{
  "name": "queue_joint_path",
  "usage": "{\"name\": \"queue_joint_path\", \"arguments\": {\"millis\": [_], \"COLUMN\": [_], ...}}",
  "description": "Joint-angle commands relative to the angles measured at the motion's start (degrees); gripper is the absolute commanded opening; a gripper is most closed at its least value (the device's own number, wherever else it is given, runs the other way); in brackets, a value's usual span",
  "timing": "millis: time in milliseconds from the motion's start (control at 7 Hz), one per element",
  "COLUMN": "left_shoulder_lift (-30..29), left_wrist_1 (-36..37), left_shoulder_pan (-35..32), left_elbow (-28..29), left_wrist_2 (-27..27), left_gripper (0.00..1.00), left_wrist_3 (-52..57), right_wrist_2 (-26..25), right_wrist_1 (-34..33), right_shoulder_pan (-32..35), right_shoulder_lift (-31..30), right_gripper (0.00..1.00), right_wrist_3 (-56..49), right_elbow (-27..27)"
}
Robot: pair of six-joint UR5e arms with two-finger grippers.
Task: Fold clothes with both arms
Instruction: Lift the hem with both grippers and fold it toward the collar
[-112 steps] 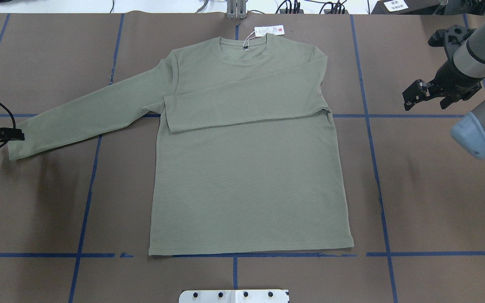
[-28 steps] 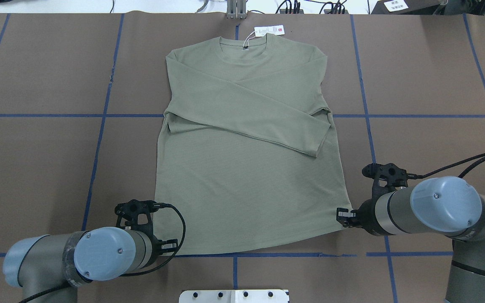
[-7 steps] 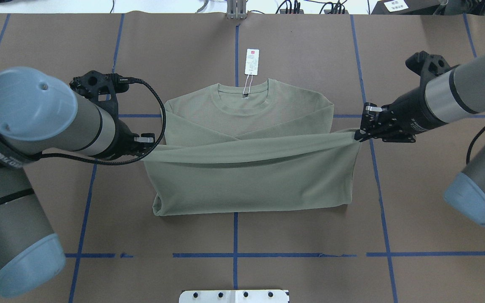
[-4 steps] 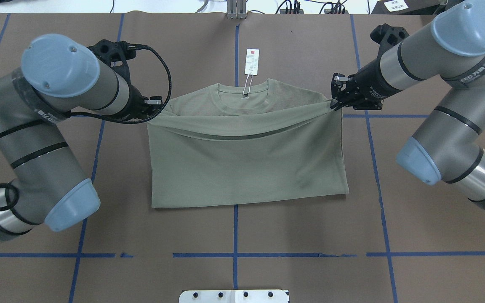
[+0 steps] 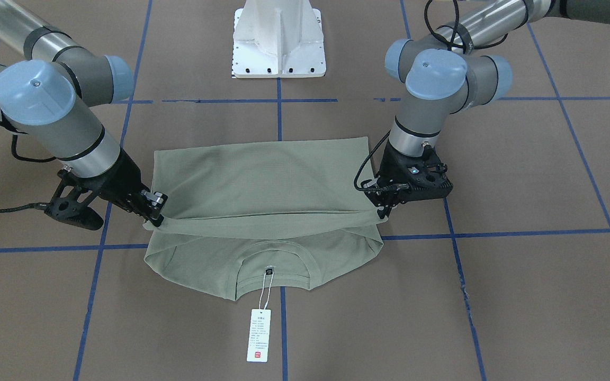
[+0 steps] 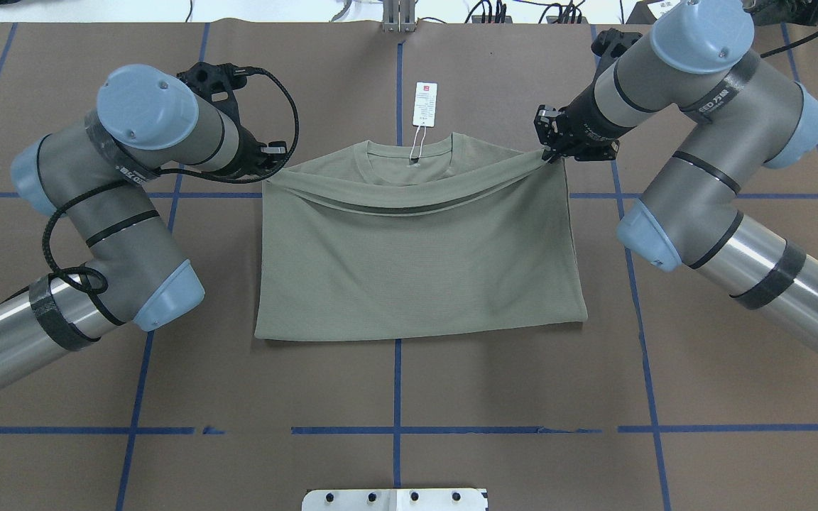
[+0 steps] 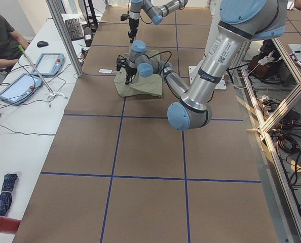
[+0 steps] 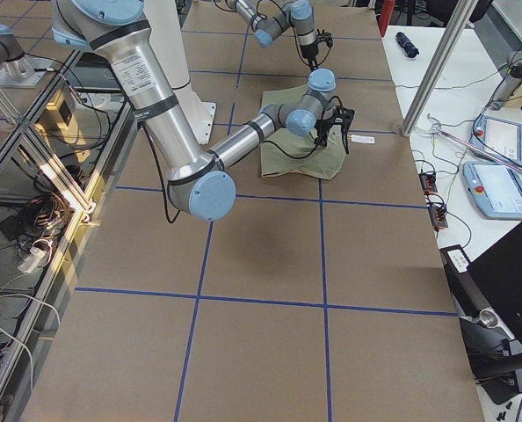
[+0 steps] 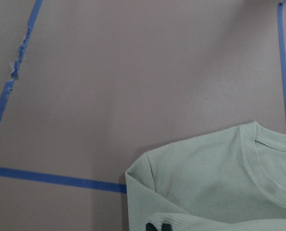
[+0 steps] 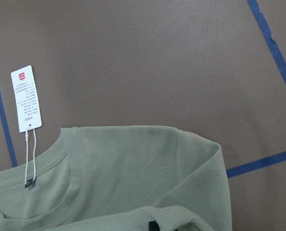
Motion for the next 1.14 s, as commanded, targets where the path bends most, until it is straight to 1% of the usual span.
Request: {"name": "queue_joint_path", "arguments": {"millis": [0,143,429,571,714,857,1000], "left_shoulder_lift": [-2.5,-3.5,-3.5,-3.1,-3.2,-3.4,-3.5], "left_wrist_1": [-1.3,-1.3,-4.8,-5.5,-5.4,-5.4,-5.4], "left_shoulder_pan": [-1.8,-2.1,-2.1,-1.8,-1.8,-1.8,-1.7], "left_elbow": [4.3,6.1,9.3,9.7,9.6,9.5,9.3], "left_wrist_2": [0.1,0.2,1.7,1.7,1.7,1.7,1.6], "left_gripper": [0.00,0.00,0.00,0.00,0.00,0.00,0.00], "left_wrist_3": [0.0,0.0,0.0,0.0,0.0,-0.1,-0.1], "right_wrist_2": [-0.8,-1.0,-0.9,-0.9,-0.9,-1.0,-0.9], "right_wrist_1": [0.1,0.1,0.1,0.7,3.5,5.4,5.8], "right_shoulder_pan": [0.0,0.3,2.1,2.3,2.2,2.2,1.9], "right_shoulder_lift": [0.6,0.7,3.7,4.8,5.0,5.1,5.1], "right_gripper": [0.00,0.00,0.00,0.00,0.00,0.00,0.00], "right_wrist_3": [-0.1,0.0,0.1,0.2,0.3,0.3,0.3], "right_elbow": [-2.4,-2.6,-6.5,-8.1,-10.0,-11.2,-11.8]}}
